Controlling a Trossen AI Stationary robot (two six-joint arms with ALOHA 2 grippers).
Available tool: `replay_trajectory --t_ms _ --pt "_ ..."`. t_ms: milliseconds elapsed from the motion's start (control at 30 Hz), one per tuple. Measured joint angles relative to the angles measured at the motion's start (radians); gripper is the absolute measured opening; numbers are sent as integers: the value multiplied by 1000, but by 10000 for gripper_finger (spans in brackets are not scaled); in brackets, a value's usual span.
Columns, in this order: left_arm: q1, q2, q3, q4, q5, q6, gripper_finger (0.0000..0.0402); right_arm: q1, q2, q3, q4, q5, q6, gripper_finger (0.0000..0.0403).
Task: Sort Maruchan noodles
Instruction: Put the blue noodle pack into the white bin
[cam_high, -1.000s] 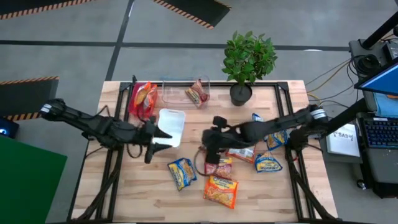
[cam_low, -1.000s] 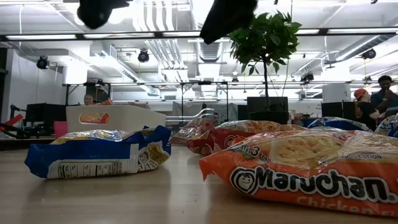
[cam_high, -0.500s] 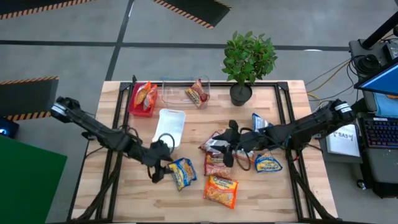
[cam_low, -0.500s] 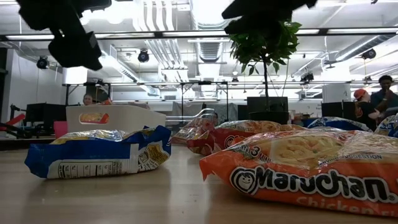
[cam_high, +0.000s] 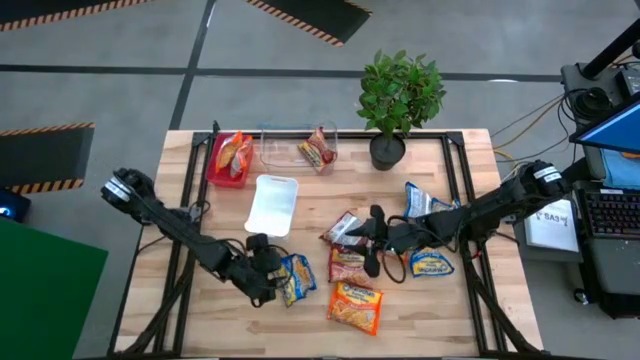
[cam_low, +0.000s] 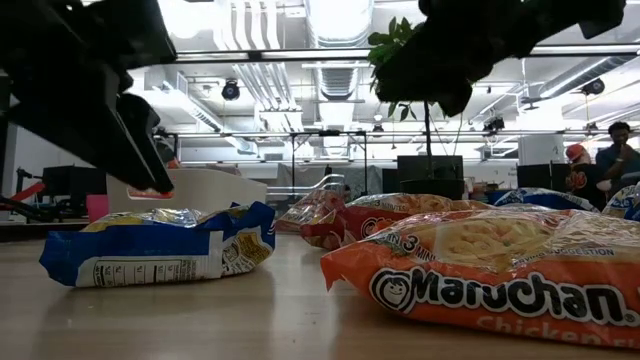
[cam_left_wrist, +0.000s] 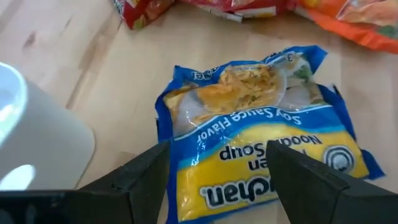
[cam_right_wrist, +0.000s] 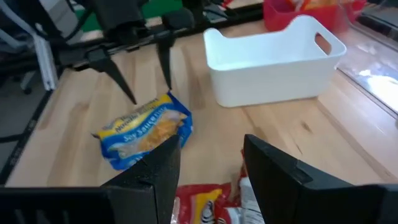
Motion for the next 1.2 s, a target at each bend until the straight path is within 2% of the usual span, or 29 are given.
replay_trajectory --t_ms 100,300,633,800,1033,1100,1200 --pt "0 29 0 77 -6 4 246 0 10 1 20 0 4 164" --pt "-2 97 0 136 -125 14 246 9 9 1 38 0 11 164" --pt "-2 195 2 147 -117 -55 234 13 7 1 51 0 22 164" --pt "-2 193 2 148 -81 -56 173 13 7 2 70 0 -3 164" --pt "-11 176 1 149 -61 -48 25 13 7 5 75 0 -5 164" --pt "-15 156 0 144 -41 -43 13 13 7 5 75 0 -5 164" --pt "-20 104 8 113 -35 0 18 13 7 5 75 0 -5 164"
